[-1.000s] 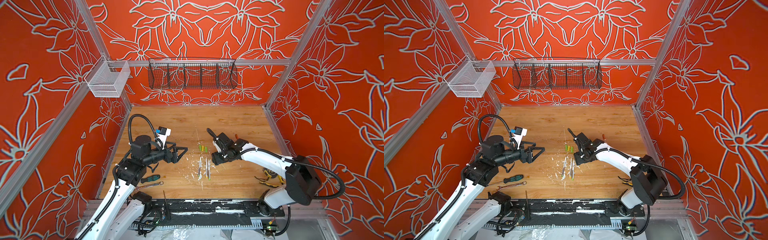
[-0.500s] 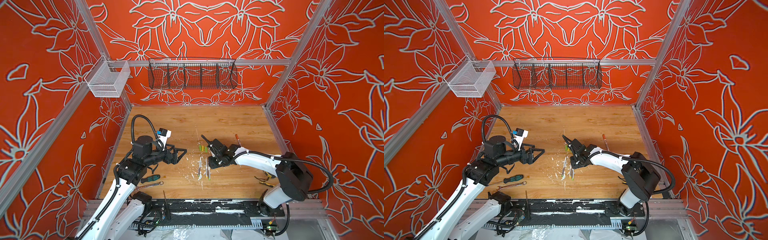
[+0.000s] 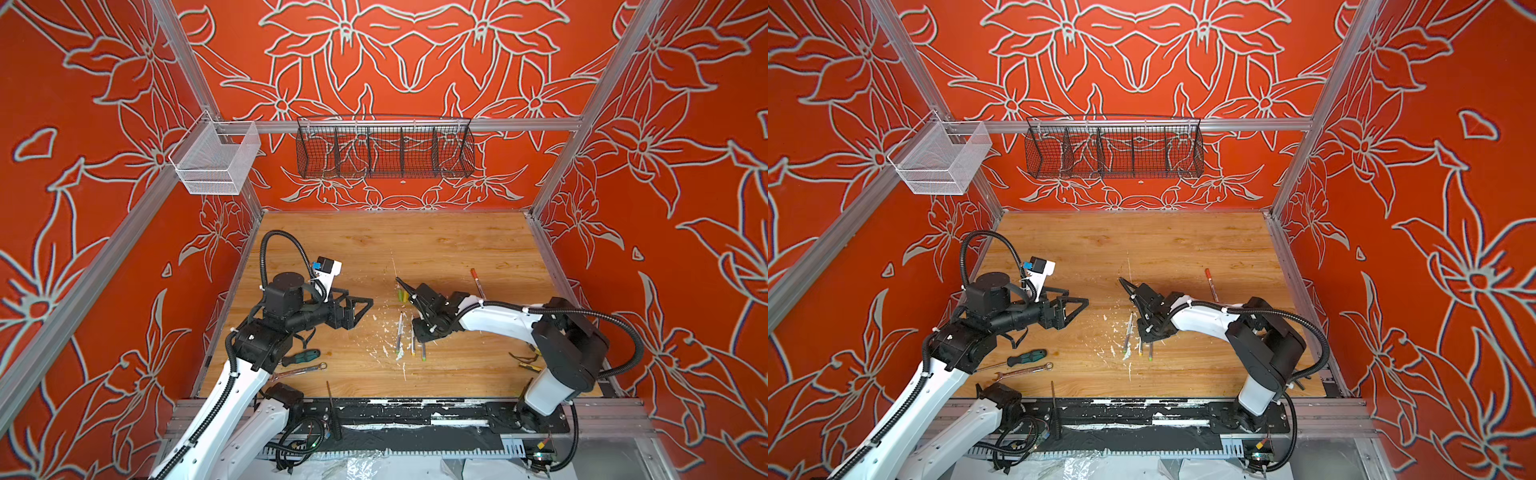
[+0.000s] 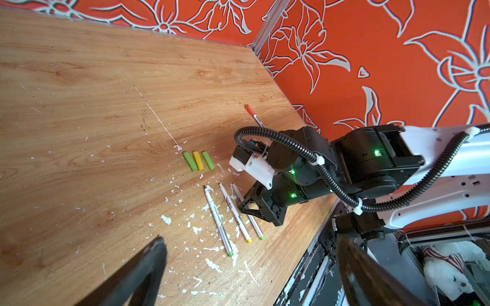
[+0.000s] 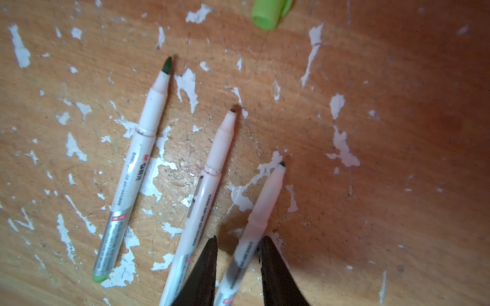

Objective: Insert the pens into the pen caps
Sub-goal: 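Move the open right gripper over the green and yellow caps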

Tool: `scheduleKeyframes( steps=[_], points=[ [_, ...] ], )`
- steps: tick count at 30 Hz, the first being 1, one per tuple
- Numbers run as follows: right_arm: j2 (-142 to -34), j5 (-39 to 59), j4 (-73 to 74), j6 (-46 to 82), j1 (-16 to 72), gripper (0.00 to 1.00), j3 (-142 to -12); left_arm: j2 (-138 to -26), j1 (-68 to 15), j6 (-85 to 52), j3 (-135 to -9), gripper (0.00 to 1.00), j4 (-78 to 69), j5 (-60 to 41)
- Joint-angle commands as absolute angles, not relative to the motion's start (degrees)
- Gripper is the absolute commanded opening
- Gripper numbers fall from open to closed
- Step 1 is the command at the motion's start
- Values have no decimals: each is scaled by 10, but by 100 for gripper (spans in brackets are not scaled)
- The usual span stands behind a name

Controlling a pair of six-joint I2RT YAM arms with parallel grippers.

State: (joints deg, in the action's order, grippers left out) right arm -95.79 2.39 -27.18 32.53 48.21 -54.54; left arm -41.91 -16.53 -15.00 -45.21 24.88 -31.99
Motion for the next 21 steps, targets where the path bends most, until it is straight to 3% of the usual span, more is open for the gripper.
scheduleKeyframes(
  steps=[1, 12, 21],
  points=[
    [-978, 6, -287, 336, 489, 28, -558, -415, -164, -145, -453, 97, 252, -321],
    [-1003, -14, -307, 334, 496, 15, -582, -413, -164, -164, -446, 97, 238, -333],
    [-1007, -45, -351, 304, 495, 20, -613, -417, -164, -166, -446, 97, 234, -333]
  ],
)
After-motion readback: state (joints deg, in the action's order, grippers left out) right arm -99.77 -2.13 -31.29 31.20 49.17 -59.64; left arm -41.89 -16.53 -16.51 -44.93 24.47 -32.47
